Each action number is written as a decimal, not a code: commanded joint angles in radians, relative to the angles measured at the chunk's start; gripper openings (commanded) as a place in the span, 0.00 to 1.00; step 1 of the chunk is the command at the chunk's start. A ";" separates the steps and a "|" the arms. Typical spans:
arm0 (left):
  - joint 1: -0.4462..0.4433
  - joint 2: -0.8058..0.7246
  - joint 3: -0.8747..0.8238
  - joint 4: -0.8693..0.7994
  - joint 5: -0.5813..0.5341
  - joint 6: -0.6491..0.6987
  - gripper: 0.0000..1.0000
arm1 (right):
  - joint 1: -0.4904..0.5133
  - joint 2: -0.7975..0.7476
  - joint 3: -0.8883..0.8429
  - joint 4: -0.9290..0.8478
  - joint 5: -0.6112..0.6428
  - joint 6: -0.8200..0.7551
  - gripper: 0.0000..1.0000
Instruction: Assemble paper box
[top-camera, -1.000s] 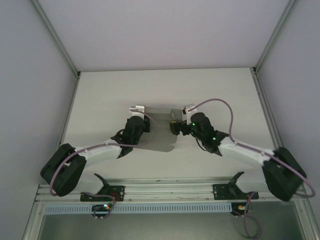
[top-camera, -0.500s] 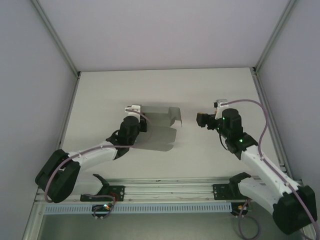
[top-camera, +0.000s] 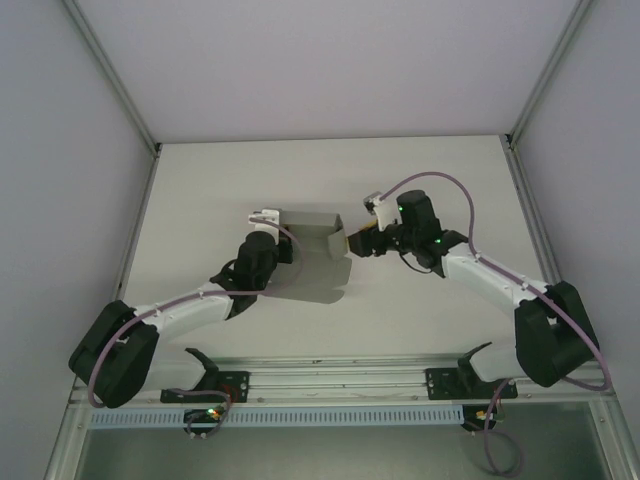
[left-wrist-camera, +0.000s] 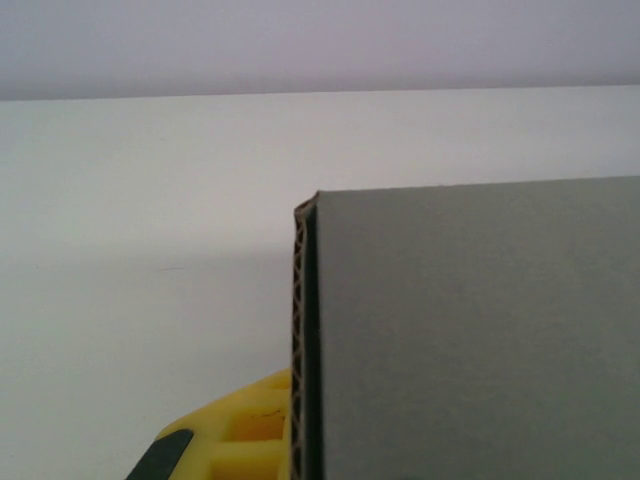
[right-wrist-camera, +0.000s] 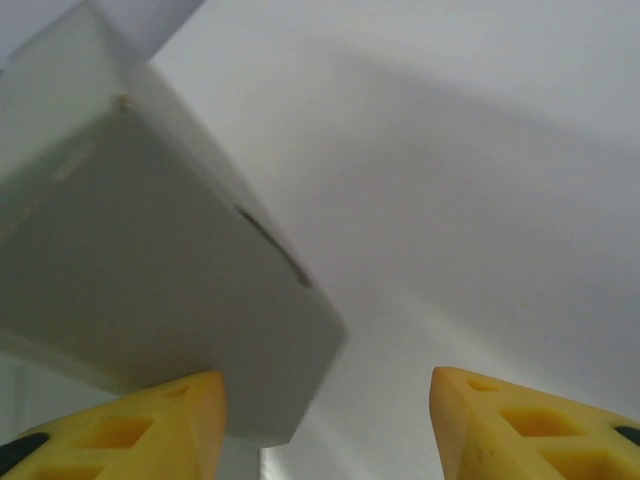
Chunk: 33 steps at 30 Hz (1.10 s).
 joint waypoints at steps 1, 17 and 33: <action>-0.004 -0.009 0.008 0.003 0.028 0.005 0.00 | 0.030 0.054 0.048 0.048 -0.093 -0.027 0.53; -0.008 -0.023 0.010 -0.043 -0.076 0.007 0.00 | 0.148 0.013 0.036 0.051 0.066 -0.080 0.56; -0.050 -0.057 -0.003 0.017 0.057 0.089 0.00 | 0.177 0.099 0.117 0.035 0.408 -0.099 0.52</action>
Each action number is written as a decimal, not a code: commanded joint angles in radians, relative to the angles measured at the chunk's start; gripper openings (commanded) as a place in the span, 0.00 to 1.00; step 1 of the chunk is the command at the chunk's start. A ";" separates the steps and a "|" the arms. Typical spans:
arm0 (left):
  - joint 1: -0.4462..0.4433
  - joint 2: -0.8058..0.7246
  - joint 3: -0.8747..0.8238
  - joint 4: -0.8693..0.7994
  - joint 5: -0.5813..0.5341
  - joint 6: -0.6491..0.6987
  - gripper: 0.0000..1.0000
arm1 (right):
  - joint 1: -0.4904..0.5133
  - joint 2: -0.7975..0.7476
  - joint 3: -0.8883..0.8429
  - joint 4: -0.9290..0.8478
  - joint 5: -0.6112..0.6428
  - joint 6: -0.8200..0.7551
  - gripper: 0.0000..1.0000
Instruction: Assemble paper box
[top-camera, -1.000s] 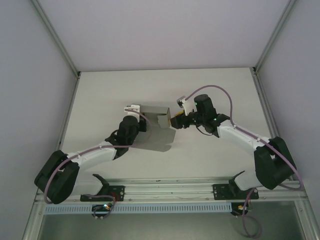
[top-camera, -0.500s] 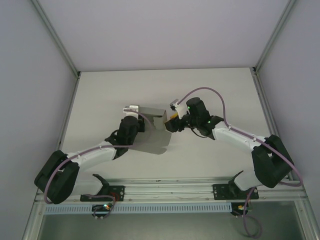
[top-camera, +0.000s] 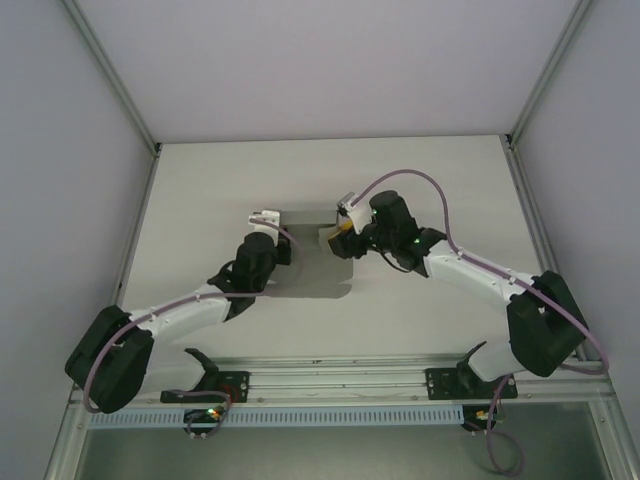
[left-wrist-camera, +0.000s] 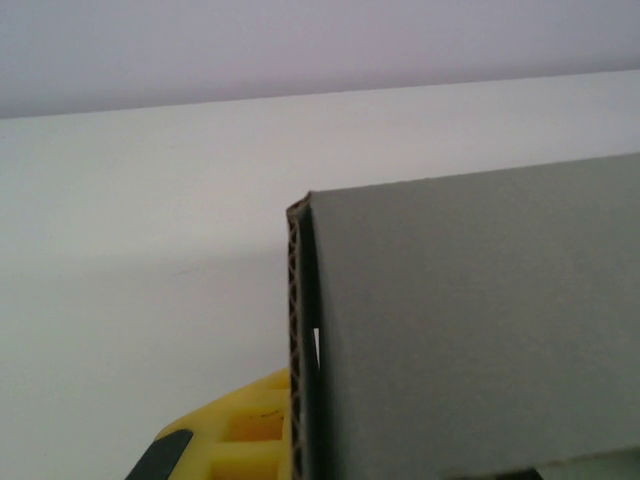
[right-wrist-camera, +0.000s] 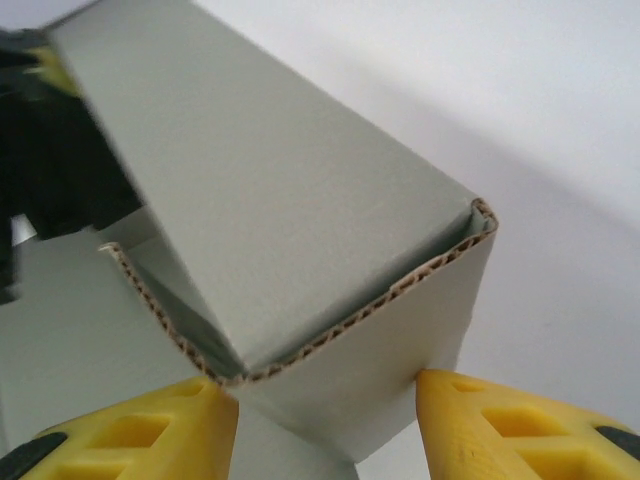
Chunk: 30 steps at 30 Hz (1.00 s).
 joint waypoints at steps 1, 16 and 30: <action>-0.046 -0.023 0.006 0.043 0.057 0.042 0.00 | 0.039 0.046 0.024 0.058 0.260 0.021 0.51; -0.069 0.020 0.059 -0.028 -0.118 -0.006 0.00 | 0.083 0.086 0.059 0.039 0.576 0.110 0.18; -0.073 0.029 0.084 -0.059 -0.148 -0.045 0.00 | 0.095 0.062 0.067 -0.068 0.619 0.131 0.22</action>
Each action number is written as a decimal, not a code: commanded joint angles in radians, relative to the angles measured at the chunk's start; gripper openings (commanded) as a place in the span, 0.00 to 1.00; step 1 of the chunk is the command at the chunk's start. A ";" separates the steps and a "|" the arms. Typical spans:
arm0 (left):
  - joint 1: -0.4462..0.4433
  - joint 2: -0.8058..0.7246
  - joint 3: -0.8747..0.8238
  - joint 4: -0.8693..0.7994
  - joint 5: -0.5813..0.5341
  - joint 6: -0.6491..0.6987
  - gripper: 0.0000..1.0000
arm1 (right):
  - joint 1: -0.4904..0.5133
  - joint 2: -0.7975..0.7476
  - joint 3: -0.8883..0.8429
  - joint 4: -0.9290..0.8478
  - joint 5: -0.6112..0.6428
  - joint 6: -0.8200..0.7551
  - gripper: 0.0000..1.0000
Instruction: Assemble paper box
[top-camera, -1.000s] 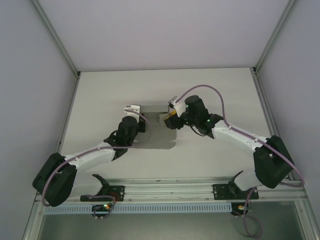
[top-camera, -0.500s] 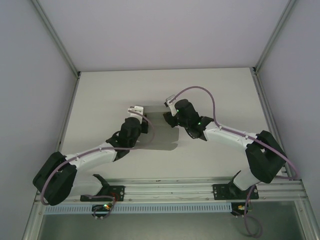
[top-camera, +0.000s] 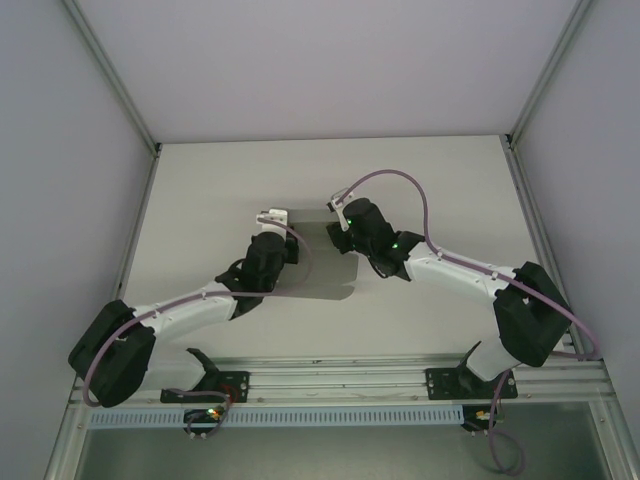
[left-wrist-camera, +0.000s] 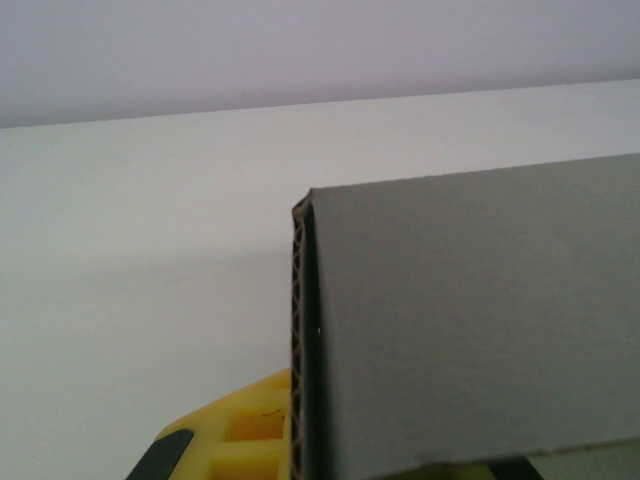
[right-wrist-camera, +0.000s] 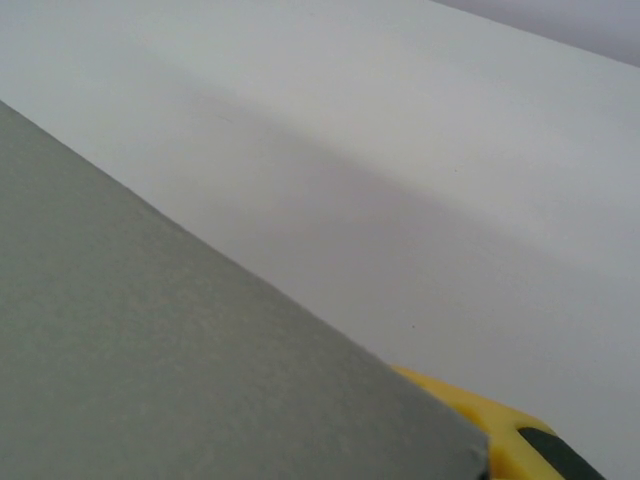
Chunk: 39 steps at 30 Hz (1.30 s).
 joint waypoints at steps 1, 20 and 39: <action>-0.005 -0.003 0.028 -0.018 -0.043 -0.012 0.00 | -0.029 -0.017 -0.003 -0.059 0.103 0.034 0.26; -0.003 -0.008 0.023 -0.020 -0.053 -0.018 0.00 | -0.032 -0.098 -0.094 -0.081 -0.159 0.051 0.46; -0.080 0.076 0.125 -0.078 -0.133 -0.054 0.00 | -0.054 0.071 0.085 -0.359 0.640 0.711 0.00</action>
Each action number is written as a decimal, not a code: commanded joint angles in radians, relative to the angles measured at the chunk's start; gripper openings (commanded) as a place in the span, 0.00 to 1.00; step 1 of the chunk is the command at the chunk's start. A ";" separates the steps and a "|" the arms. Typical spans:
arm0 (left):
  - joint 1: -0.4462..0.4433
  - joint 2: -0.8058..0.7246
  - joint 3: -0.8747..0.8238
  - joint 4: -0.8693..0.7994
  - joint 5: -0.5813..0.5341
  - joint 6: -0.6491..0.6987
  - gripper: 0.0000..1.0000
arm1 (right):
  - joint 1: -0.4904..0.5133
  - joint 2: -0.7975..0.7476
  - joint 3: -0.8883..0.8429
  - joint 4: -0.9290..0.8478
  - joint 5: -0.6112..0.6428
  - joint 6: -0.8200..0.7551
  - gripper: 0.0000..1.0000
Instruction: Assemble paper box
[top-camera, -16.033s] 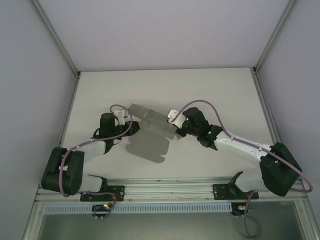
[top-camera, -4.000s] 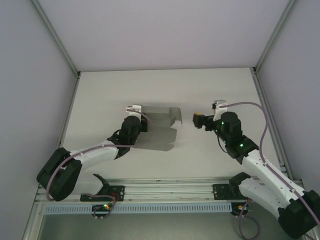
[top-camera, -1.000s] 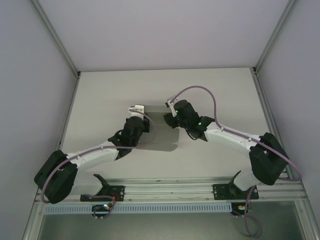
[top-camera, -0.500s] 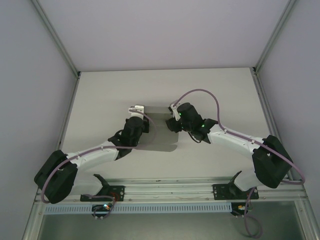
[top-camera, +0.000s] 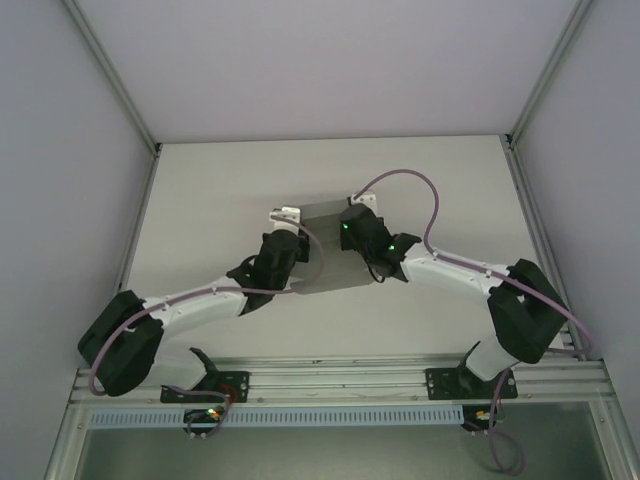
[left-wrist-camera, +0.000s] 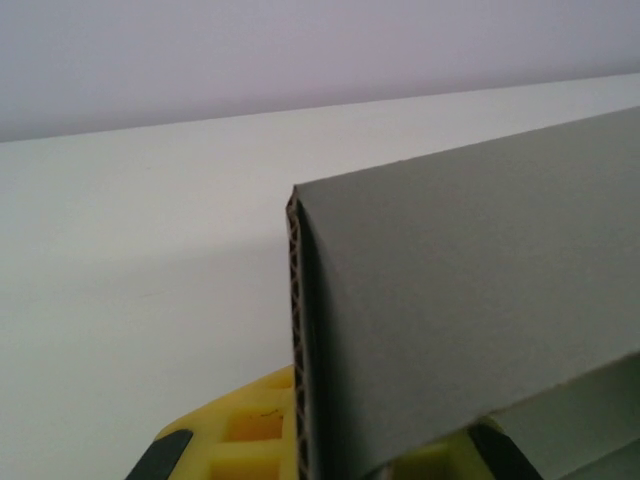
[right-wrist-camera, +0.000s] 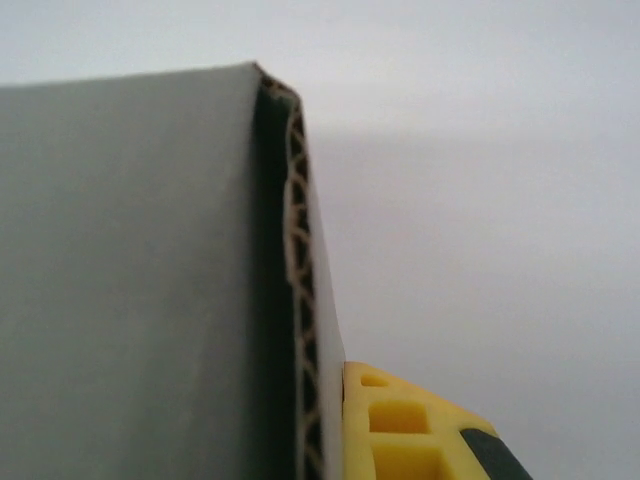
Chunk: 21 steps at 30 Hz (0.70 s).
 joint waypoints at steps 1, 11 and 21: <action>-0.012 0.000 0.040 -0.058 -0.065 -0.053 0.00 | -0.068 0.031 0.069 -0.292 0.361 0.358 0.00; -0.040 0.000 0.070 -0.072 -0.052 -0.084 0.00 | -0.109 0.012 0.071 -0.340 0.433 0.500 0.00; -0.049 -0.009 0.086 -0.104 -0.057 -0.092 0.00 | -0.100 -0.065 -0.150 0.288 0.137 0.076 0.09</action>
